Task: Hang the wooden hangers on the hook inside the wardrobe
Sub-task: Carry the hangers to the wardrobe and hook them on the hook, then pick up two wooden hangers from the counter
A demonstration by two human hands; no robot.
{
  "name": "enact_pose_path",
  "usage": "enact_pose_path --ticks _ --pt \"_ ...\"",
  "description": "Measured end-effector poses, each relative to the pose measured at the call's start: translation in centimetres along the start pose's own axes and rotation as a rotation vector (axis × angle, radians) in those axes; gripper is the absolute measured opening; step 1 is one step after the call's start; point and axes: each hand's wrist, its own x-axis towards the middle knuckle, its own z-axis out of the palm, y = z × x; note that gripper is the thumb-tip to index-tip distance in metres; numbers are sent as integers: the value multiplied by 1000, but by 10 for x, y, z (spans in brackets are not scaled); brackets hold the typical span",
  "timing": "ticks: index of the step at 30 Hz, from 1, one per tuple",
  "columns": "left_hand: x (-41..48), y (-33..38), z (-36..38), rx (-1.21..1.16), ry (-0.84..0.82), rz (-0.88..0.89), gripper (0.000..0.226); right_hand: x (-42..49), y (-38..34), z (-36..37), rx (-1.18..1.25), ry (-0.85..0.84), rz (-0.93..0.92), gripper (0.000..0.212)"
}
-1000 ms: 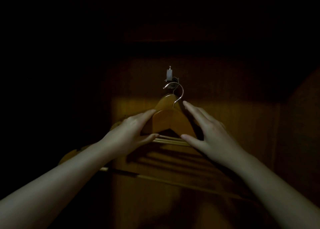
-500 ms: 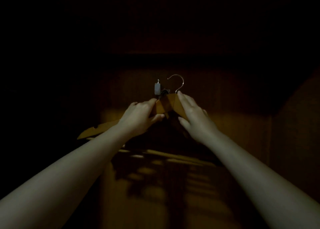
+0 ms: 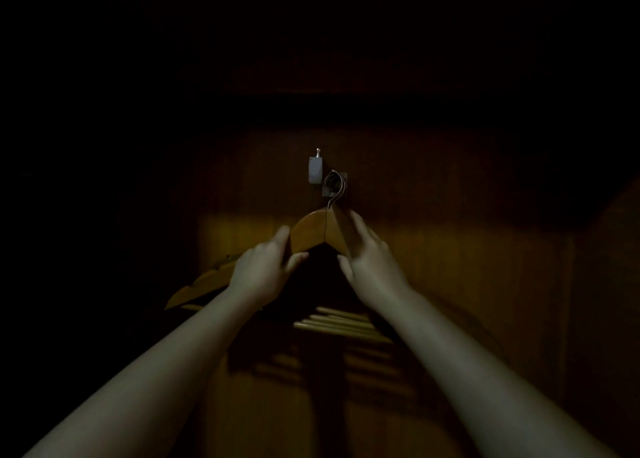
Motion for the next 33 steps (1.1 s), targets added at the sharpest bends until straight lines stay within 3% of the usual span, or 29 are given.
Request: enact_pose_path --ticks 5,8,10,16,20,23,27,33 --pt "-6 7 9 62 19 -33 38 -10 -5 -11 -203 -9 -28 70" --pt "-13 10 8 52 -30 -86 56 -10 0 -13 -387 -60 -74 43" --pt "-23 13 6 65 -7 -78 64 -15 5 -12 -451 -13 -140 37" --pt "-86 28 7 -34 107 141 58 -68 13 -11 -419 111 -217 46" --pt "-140 30 28 -61 -36 251 61 -125 20 0 -373 57 -144 39" --pt "-174 28 43 -38 -152 298 68 -168 23 6 -330 -27 -69 46" --pt "-218 17 62 -68 -305 330 54 -231 29 18 -261 -119 32 47" --pt "-290 -18 108 -163 -762 267 38 -336 24 43 -157 -379 323 36"
